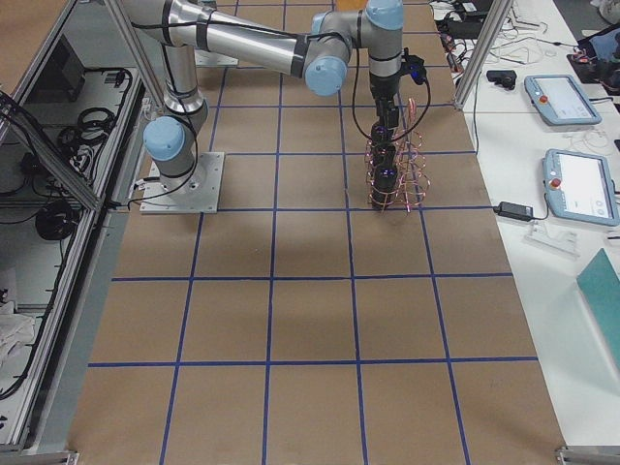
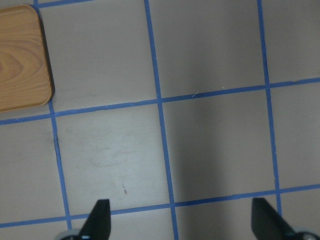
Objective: Take wine from basket and place on tray
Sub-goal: 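Lower the right gripper onto the neck of the nearest dark wine bottle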
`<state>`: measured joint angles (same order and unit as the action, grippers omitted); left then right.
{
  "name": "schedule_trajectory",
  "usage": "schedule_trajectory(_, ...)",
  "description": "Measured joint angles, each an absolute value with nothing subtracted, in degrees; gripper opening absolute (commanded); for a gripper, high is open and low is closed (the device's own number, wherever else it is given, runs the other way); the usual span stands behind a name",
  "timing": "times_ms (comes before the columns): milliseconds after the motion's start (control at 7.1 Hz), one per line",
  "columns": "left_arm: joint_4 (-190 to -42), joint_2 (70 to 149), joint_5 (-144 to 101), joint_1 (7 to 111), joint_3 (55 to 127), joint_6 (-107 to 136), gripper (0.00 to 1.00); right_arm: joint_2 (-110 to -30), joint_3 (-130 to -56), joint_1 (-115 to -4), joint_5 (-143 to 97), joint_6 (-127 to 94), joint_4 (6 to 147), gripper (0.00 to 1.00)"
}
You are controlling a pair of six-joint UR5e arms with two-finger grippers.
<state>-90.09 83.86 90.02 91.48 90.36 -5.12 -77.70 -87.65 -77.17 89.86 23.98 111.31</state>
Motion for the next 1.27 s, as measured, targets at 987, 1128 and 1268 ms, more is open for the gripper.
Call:
schedule_trajectory(987,-90.18,83.85,90.00,91.46,90.44,-5.19,1.00,-74.37,-87.87,-77.17,88.19,23.75,112.62,0.59)
schedule_trajectory(1128,-90.18,83.85,90.02,91.48,90.44,-5.18,1.00,-74.25,-87.89,-77.17,88.22,23.77,112.62,0.58)
schedule_trajectory(1268,-90.18,83.85,90.04,91.49,90.44,-5.19,1.00,-74.18,-87.89,-77.17,88.31,23.77,112.65,0.58)
